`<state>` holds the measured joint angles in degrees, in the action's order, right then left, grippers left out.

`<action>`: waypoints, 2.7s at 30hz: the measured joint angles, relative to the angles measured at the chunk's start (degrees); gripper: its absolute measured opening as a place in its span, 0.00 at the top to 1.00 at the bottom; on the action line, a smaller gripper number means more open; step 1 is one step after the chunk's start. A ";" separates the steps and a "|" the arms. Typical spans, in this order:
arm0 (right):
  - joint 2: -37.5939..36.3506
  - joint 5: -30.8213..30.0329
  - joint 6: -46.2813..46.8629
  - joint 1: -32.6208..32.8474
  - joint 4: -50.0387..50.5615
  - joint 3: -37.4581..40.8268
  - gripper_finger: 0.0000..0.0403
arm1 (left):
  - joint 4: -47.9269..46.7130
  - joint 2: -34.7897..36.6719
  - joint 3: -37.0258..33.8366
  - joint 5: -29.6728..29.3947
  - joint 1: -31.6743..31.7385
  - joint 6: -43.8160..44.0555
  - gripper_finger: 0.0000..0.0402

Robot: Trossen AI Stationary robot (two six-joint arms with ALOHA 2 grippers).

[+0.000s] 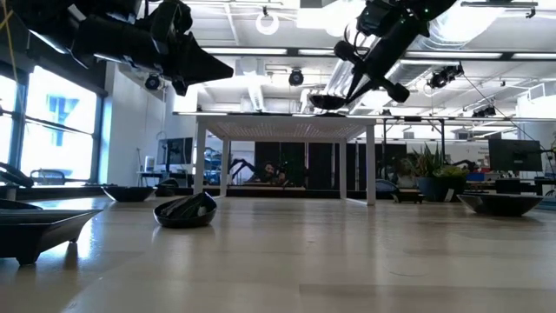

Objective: Pick & Place Mini shaped plates
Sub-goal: Stack the leaf shaped bowl on top of the leaf shaped bowl on the shelf, then stack the drop shaped bowl on top of the drop shaped bowl on the shelf

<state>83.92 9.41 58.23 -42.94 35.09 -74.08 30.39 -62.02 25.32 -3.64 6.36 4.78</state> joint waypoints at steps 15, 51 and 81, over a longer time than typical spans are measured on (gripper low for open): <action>1.36 -1.09 -1.31 0.66 0.00 -0.17 0.99 | -0.02 0.00 0.00 0.00 0.01 0.00 0.97; 1.66 0.39 -12.48 1.01 2.36 -0.11 0.85 | -0.09 0.00 0.00 0.04 0.00 0.00 0.97; -22.22 -14.83 -57.77 33.74 -61.43 44.28 1.00 | -5.19 0.00 0.04 -2.37 -0.01 -1.51 0.97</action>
<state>61.70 -5.42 0.45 -9.20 -26.34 -29.81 25.20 -62.02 25.36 -6.01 6.36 3.26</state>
